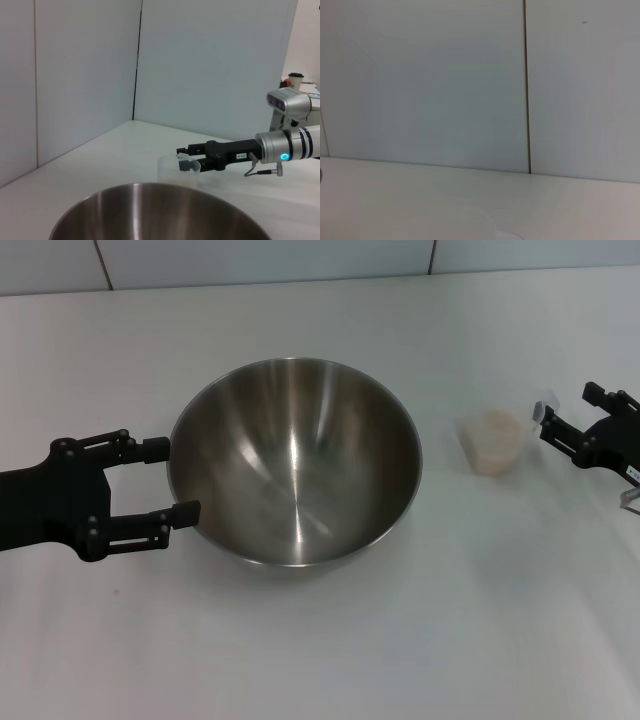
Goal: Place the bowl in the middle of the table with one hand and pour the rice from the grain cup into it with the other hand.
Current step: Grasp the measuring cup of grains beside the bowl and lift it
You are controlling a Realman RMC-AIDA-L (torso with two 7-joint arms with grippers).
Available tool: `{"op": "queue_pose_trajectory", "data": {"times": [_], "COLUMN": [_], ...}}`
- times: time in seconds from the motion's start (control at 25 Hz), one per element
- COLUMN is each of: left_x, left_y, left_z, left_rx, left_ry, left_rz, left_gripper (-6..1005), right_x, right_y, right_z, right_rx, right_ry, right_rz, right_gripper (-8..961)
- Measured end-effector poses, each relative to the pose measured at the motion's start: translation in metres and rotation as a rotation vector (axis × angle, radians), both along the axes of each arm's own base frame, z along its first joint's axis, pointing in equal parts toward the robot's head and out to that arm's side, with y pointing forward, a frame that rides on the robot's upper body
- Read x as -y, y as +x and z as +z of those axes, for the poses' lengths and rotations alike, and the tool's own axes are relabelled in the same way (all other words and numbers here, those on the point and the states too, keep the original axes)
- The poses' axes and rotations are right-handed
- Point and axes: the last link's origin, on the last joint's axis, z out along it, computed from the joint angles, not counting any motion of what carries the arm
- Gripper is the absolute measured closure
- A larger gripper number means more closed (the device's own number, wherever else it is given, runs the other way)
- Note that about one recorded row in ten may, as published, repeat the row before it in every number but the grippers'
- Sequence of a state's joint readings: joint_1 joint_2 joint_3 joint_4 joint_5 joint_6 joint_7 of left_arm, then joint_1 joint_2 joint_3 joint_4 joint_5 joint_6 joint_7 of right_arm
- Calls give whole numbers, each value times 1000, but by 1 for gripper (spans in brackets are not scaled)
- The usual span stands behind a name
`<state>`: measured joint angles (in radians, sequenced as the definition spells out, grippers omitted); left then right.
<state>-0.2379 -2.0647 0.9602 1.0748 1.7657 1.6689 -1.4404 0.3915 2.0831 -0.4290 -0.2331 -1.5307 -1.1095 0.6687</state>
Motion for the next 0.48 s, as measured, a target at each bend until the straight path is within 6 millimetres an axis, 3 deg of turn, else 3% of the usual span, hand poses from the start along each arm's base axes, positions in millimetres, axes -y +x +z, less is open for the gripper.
{"op": "queue_pose_trajectory", "data": {"times": [0.48], "left_x": [-1], "left_y": [0], "left_z": [-1], "left_rx": [-1], "left_ry": [-1], "left_rz": [1], "left_gripper": [201], "right_x": [-3], "right_y": [-2], "right_z": [0], "right_rx": [3], "right_ry": [2], "right_rz": [4], "right_gripper": [219]}}
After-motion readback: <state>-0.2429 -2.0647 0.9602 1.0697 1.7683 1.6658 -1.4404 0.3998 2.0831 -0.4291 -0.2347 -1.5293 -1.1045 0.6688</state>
